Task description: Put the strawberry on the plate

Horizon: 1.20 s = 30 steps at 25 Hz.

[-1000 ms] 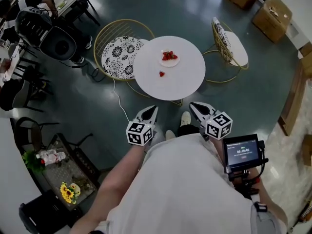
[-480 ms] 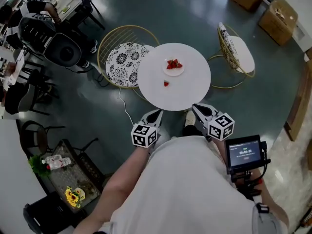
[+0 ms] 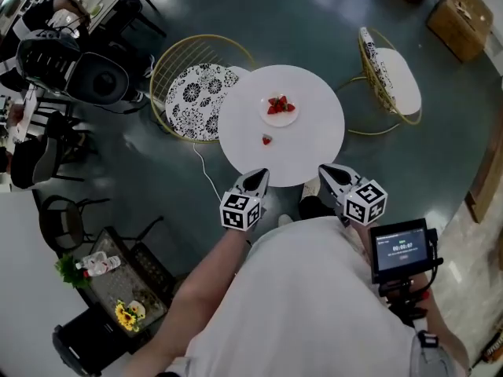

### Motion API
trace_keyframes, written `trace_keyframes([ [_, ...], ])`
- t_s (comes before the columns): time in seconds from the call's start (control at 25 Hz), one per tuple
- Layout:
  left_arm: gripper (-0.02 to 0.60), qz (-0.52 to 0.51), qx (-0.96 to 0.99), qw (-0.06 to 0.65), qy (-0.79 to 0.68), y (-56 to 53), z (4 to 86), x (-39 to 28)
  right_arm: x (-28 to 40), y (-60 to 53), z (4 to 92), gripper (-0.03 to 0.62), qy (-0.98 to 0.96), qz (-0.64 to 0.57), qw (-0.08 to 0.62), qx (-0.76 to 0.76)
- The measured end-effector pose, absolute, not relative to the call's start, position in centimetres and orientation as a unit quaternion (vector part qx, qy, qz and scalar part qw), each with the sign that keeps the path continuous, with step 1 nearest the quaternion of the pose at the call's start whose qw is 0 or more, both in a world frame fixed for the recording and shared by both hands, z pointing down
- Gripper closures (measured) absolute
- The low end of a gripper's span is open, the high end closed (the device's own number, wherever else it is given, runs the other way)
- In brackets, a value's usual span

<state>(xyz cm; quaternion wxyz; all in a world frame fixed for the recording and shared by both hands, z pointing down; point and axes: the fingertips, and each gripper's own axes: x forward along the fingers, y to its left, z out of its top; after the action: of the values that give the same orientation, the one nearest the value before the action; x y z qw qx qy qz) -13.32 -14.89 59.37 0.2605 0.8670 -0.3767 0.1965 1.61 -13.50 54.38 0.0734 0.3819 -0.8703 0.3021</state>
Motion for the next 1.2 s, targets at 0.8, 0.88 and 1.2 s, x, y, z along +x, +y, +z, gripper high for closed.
trace_keyframes([
  [0.8, 0.574, 0.291, 0.815, 0.293, -0.406, -21.4, 67.0, -12.9, 3.6, -20.6, 58.7, 0.588, -0.87, 0.34, 0.097, 0.343],
  [0.88, 0.574, 0.298, 0.812, 0.294, -0.407, -21.6, 67.4, -12.9, 3.6, -20.4, 58.8, 0.588, -0.869, 0.344, 0.099, 0.341],
  [1.2, 0.572, 0.341, 0.799, 0.296, -0.397, -22.0, 69.4, -13.4, 3.4, -20.1, 58.7, 0.588, -0.869, 0.351, 0.104, 0.333],
])
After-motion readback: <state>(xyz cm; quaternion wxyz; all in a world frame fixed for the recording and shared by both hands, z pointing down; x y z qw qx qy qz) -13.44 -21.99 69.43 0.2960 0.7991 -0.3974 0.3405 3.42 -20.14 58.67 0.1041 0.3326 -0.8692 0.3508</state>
